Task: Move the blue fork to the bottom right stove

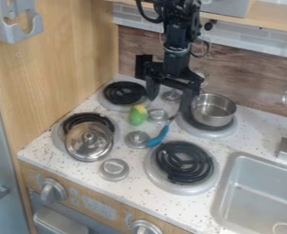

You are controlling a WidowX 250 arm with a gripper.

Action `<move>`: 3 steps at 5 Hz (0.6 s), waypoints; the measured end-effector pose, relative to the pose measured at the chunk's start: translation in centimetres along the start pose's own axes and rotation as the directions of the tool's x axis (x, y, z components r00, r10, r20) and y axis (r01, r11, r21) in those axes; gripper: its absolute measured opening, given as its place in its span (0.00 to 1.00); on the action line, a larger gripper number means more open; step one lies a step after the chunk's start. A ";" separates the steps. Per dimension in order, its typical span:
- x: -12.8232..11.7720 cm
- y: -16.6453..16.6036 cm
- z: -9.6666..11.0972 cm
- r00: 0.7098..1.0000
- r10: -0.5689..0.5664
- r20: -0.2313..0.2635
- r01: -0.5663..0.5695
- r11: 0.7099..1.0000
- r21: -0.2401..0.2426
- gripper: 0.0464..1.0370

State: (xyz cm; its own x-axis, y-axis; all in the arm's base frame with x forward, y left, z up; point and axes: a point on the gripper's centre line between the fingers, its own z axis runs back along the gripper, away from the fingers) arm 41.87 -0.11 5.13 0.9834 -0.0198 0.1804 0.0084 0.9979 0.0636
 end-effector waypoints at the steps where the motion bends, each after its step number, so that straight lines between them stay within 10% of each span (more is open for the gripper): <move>1: -1.0 -0.3 -1.8 0.999 -0.003 -0.053 0.003 1.000 -0.003 0.96; 3: -1.1 -0.2 -2.1 0.997 0.029 -0.074 -0.029 1.000 -0.008 0.96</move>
State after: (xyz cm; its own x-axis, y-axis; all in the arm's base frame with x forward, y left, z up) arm 41.19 -0.20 2.88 0.9940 0.0133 0.1087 -0.0190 0.9985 0.0508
